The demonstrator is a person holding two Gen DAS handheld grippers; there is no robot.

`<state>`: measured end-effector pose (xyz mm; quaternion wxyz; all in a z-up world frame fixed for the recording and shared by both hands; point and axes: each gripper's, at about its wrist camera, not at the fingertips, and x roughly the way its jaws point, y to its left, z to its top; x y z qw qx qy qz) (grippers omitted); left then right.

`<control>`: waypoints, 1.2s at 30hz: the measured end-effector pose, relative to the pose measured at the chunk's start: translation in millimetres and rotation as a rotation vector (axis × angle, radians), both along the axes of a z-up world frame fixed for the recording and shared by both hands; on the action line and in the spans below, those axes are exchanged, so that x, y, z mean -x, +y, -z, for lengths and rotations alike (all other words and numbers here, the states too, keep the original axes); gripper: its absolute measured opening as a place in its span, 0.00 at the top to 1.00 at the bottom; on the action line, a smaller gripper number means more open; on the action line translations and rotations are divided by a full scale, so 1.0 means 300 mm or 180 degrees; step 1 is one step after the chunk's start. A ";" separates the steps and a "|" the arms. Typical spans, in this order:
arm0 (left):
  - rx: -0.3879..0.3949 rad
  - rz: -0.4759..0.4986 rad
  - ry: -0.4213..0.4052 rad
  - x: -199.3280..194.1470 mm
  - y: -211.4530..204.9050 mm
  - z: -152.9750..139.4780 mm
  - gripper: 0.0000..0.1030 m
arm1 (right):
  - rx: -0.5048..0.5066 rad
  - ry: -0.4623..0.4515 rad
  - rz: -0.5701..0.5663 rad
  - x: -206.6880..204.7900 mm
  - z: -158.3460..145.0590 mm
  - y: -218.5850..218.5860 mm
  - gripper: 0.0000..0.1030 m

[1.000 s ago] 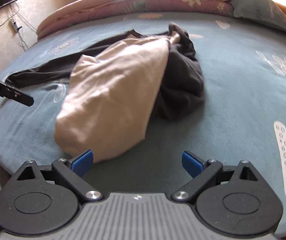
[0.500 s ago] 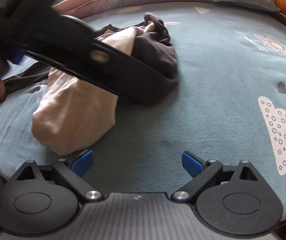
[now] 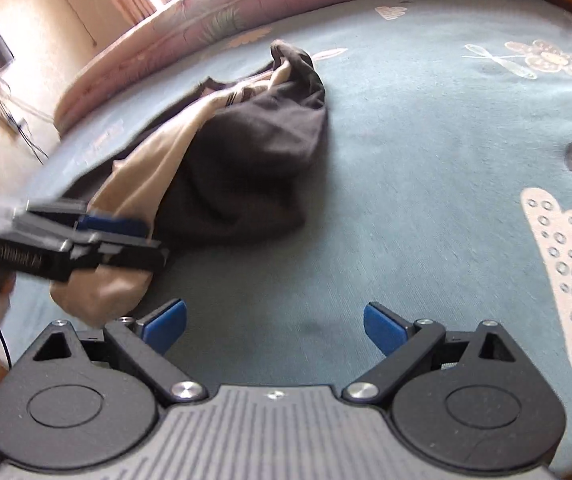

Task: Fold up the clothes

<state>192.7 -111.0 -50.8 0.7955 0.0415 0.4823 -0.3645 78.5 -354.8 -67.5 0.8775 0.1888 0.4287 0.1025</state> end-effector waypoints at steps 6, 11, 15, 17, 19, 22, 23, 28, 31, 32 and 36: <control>0.0280 -0.0428 0.0051 -0.032 0.095 0.002 0.38 | -0.0585 0.0011 -0.0135 -0.145 0.058 -0.054 0.05; 0.0453 -0.0605 0.0204 -0.039 0.137 0.055 0.38 | -0.1202 -0.0065 -0.0181 -0.269 0.129 -0.089 0.00; 0.0577 -0.0683 0.0284 -0.053 0.160 0.071 0.38 | -0.1491 -0.0110 -0.0262 -0.368 0.161 -0.096 0.00; 0.0585 -0.0673 0.0278 -0.049 0.165 0.075 0.38 | -0.1521 -0.0136 -0.0301 -0.395 0.165 -0.093 0.00; 0.0597 -0.0663 0.0264 -0.043 0.168 0.077 0.38 | -0.1511 -0.0103 -0.0359 -0.390 0.165 -0.084 0.00; 0.0645 -0.0684 0.0278 -0.040 0.179 0.085 0.38 | -0.1514 -0.0136 -0.0508 -0.351 0.168 -0.073 0.00; 0.0661 -0.0689 0.0286 -0.040 0.183 0.088 0.38 | -0.1501 -0.0167 -0.0534 -0.338 0.168 -0.070 0.00; 0.0715 -0.0733 0.0324 -0.037 0.196 0.096 0.38 | -0.1491 -0.0168 -0.0479 -0.378 0.163 -0.060 0.00; 0.0713 -0.0748 0.0322 -0.025 0.204 0.097 0.38 | -0.1374 -0.0281 -0.0501 -0.387 0.166 -0.042 0.00; 0.0715 -0.0753 0.0327 -0.021 0.207 0.098 0.38 | -0.1314 -0.0335 -0.0518 -0.379 0.168 -0.036 0.02; 0.0686 -0.0798 0.0355 -0.014 0.218 0.104 0.38 | -0.1217 -0.0432 -0.0458 -0.344 0.180 -0.053 0.23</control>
